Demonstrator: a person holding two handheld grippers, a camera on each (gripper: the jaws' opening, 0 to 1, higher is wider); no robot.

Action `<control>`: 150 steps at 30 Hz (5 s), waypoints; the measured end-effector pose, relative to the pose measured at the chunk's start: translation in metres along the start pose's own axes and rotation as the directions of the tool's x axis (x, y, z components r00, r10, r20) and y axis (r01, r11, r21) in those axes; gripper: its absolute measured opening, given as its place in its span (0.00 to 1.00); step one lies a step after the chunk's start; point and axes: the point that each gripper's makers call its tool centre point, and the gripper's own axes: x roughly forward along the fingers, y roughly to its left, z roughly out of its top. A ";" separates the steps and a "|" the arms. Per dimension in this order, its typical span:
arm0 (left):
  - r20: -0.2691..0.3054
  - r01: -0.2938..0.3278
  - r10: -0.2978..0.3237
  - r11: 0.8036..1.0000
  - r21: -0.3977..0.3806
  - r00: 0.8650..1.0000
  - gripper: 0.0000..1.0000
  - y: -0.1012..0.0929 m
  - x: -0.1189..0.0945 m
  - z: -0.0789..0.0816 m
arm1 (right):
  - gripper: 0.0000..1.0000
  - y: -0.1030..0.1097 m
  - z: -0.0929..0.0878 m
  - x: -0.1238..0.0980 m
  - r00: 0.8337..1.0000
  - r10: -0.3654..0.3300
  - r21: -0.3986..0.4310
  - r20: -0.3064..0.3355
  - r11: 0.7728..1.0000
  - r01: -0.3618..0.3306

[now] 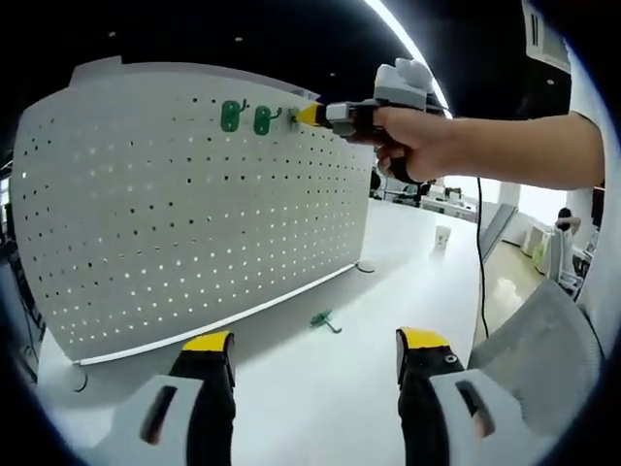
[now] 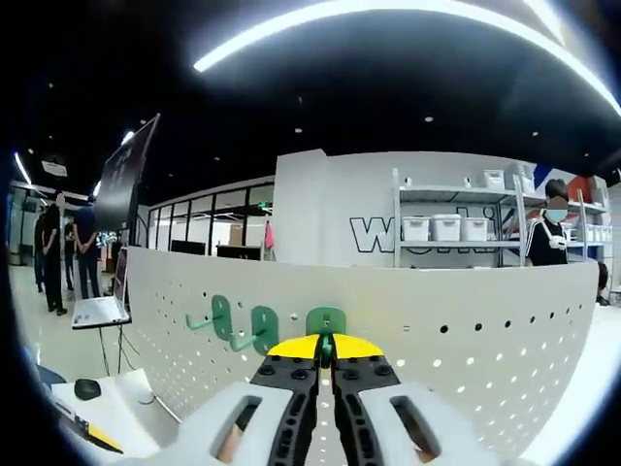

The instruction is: Insert the hook assembly into the mounting plate slot until the hook locks in place.

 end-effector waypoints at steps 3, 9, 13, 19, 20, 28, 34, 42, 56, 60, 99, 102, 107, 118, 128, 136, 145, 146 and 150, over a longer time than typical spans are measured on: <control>-0.005 -0.002 0.002 1.000 0.000 1.000 0.69 0.000 0.000 -0.002 | 0.01 -0.001 -0.004 0.002 1.000 -0.006 0.003 -0.009 1.000 0.006; -0.011 -0.001 0.001 1.000 -0.001 1.000 0.69 0.002 0.000 -0.004 | 0.01 -0.001 -0.004 0.003 1.000 -0.019 0.024 0.004 1.000 0.019; -0.013 0.003 -0.003 1.000 -0.001 1.000 0.69 0.000 0.000 -0.004 | 0.01 0.000 -0.004 0.004 0.999 -0.047 -0.004 -0.001 0.999 0.047; -0.011 0.000 0.000 1.000 0.004 1.000 0.69 0.000 0.000 -0.004 | 0.01 0.001 -0.005 0.005 0.993 -0.121 -0.065 -0.016 0.991 0.119; -0.011 0.000 0.000 1.000 0.002 1.000 0.69 0.000 0.000 -0.004 | 0.01 0.001 -0.004 0.006 0.991 -0.129 -0.071 -0.017 0.989 0.128; -0.005 0.001 -0.001 1.000 -0.002 1.000 0.69 -0.001 -0.001 -0.004 | 0.03 0.002 -0.009 0.006 0.983 -0.183 -0.045 -0.032 0.982 0.181; 0.002 0.001 -0.001 1.000 -0.010 1.000 0.69 -0.001 -0.002 -0.004 | 0.03 0.001 -0.010 0.006 0.983 -0.178 -0.027 -0.039 0.984 0.177; 0.008 -0.003 0.003 1.000 -0.008 1.000 0.68 0.000 -0.004 -0.001 | 0.04 0.002 -0.010 0.006 0.987 -0.154 0.017 -0.051 0.988 0.155; 0.011 0.010 -0.010 1.000 0.004 1.000 0.67 -0.006 -0.004 0.003 | 0.25 0.012 -0.007 0.000 0.999 -0.042 0.060 -0.028 0.997 0.044; 0.016 0.006 -0.006 1.000 -0.001 1.000 0.67 -0.004 -0.004 0.003 | 0.37 0.014 -0.014 -0.004 0.999 -0.018 0.070 -0.050 0.997 0.022; 0.021 0.011 -0.010 1.000 -0.014 1.000 0.67 -0.003 -0.004 0.002 | 0.54 0.043 -0.014 -0.041 0.979 0.202 0.057 0.022 0.977 -0.203; 0.022 0.010 -0.010 1.000 -0.018 1.000 0.67 -0.003 -0.004 0.002 | 0.56 0.045 -0.016 -0.047 0.976 0.214 0.063 0.029 0.975 -0.215; 0.019 0.017 -0.017 1.000 -0.013 1.000 0.67 -0.005 -0.003 0.003 | 0.56 0.045 -0.017 -0.049 0.977 0.213 0.074 0.030 0.974 -0.215; 0.022 0.010 -0.010 1.000 -0.019 1.000 0.68 -0.002 -0.004 0.003 | 0.57 0.053 -0.029 -0.067 0.965 0.263 0.074 0.010 0.962 -0.263; 0.027 0.020 -0.019 0.999 -0.025 0.999 0.68 -0.002 -0.005 0.004 | 0.58 0.054 -0.047 -0.087 0.959 0.283 0.084 -0.023 0.956 -0.281; 0.031 0.019 -0.019 0.999 -0.027 0.999 0.69 0.000 -0.006 0.004 | 0.59 0.051 -0.063 -0.102 0.956 0.287 0.078 -0.064 0.956 -0.282; 0.030 0.019 -0.018 0.999 -0.026 0.999 0.69 0.001 -0.007 0.004 | 0.59 0.051 -0.084 -0.119 0.948 0.297 0.093 -0.115 0.953 -0.287; 0.029 0.018 -0.018 1.000 -0.026 0.999 0.68 0.001 -0.007 0.003 | 0.59 0.051 -0.086 -0.121 0.948 0.297 0.097 -0.118 0.953 -0.287; 0.028 0.019 -0.018 0.999 -0.026 0.999 0.68 0.001 -0.007 0.003 | 0.59 0.050 -0.091 -0.126 0.946 0.298 0.108 -0.130 0.952 -0.285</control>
